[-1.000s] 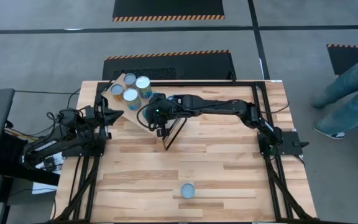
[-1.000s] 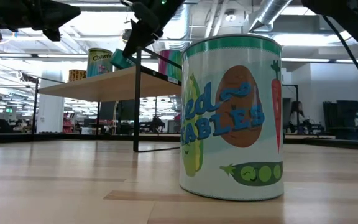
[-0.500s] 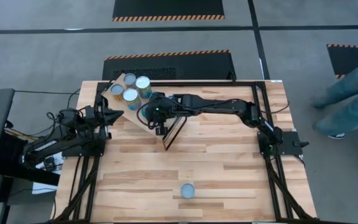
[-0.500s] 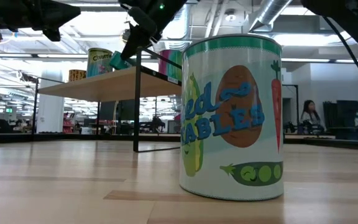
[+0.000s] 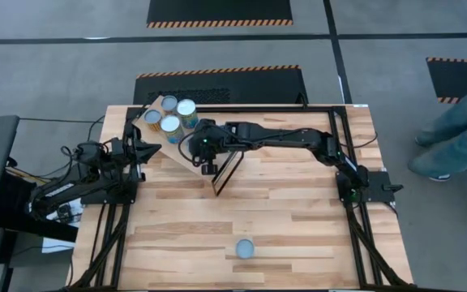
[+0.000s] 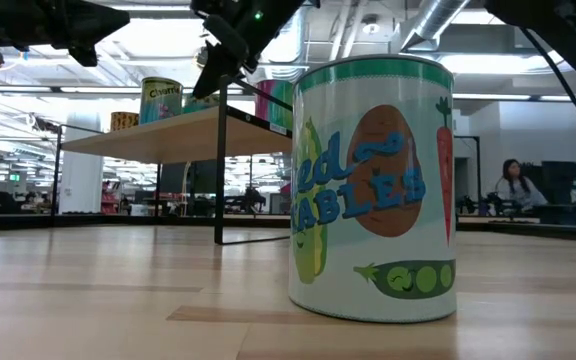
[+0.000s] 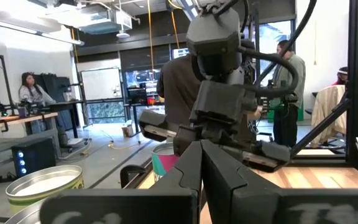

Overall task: Pick and place cans onto a shelf
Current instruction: Put the canned tuna on the shelf

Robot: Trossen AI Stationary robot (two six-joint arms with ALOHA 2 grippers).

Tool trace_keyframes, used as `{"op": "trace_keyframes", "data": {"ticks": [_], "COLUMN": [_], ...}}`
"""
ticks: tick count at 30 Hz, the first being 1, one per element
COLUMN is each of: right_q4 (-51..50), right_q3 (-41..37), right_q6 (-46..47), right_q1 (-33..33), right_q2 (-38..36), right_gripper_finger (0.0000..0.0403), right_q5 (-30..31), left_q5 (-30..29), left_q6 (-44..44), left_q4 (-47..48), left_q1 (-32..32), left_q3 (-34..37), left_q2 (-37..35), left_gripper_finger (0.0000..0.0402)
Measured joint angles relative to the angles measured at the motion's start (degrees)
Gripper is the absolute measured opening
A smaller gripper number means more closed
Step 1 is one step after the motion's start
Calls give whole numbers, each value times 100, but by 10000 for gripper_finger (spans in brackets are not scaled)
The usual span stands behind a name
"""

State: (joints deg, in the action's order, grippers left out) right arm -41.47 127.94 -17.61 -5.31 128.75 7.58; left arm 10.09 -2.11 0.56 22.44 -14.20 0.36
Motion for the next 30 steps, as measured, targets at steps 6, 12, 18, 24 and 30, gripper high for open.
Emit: {"op": "trace_keyframes", "data": {"ticks": [6,12,18,24,30], "right_q4": [143,129,-263,-586,-484], "right_q3": [-111,-111,-59,-70,-65], "right_q6": [15,-269,-633,-225,-206], "right_q1": [-2,146,428,276,251], "right_q2": [1,-66,-369,-150,87], "right_gripper_finger": [83,67,9,13,10], "right_q5": [-16,113,673,738,755], "left_q5": [2,2,4,4,2], "left_q6": [0,-1,-1,70,74], "left_q4": [4,17,49,48,46], "left_q1": [0,-1,-1,0,0], "left_q3": [0,0,0,0,0], "left_q2": [0,0,2,2,2], "left_gripper_finger": [0,0,0,0,0]}}
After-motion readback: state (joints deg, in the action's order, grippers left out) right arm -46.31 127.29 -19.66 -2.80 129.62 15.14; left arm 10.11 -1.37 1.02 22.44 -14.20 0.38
